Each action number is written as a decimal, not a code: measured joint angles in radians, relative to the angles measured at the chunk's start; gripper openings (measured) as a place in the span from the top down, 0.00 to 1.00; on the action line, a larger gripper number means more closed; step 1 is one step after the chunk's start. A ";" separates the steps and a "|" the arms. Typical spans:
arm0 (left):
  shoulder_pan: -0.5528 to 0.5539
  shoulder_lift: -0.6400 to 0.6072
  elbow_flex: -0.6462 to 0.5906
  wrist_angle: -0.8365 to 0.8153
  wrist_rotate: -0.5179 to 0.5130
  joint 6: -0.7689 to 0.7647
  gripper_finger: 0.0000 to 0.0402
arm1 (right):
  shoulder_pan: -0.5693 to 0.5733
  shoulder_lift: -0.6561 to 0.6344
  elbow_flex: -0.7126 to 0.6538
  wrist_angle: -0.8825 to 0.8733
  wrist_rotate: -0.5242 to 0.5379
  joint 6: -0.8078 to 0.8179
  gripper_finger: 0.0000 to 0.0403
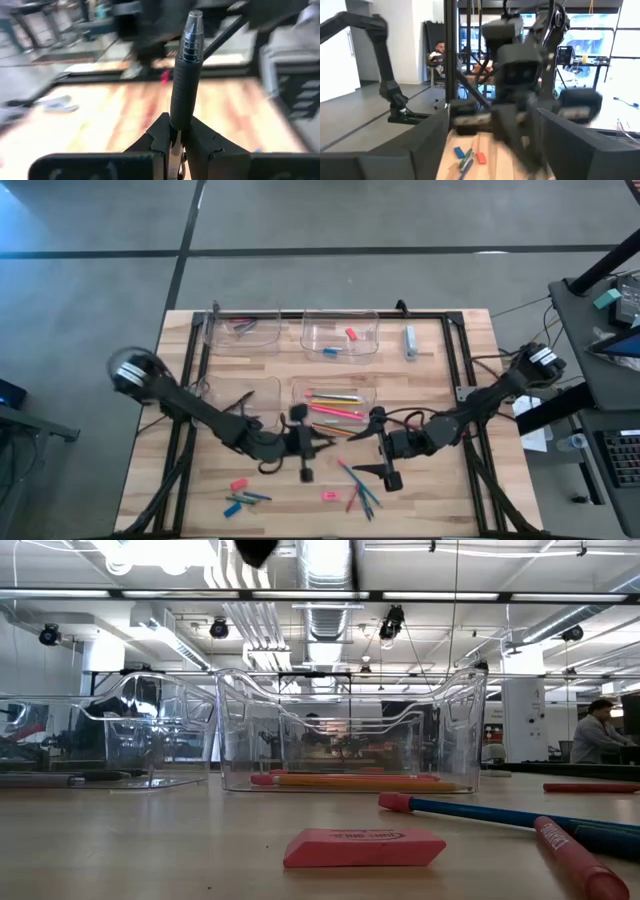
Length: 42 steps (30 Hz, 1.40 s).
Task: Sort crayons/erasers/pens/pencils in bins
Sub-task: Put the black pen into the bottom left transparent bin, then put the top red crayon into the top left transparent bin
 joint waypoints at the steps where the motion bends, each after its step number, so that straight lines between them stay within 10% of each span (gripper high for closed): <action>1: 0.000 -0.039 0.000 -0.075 -0.023 -0.001 0.95 | 0.004 -0.014 0.000 -0.018 0.001 0.001 0.28; 10: 0.019 -0.350 0.000 -0.998 -0.121 -0.359 0.95 | 0.029 -0.091 0.000 -0.163 0.001 0.045 0.25; 17: 0.034 -0.373 -0.014 -1.584 0.041 -0.670 0.95 | 0.026 -0.089 -0.001 -0.166 0.001 0.044 0.27; 42: 0.023 -0.329 0.053 -1.676 0.105 -0.623 0.81 | 0.026 -0.089 -0.002 -0.199 0.001 0.059 0.28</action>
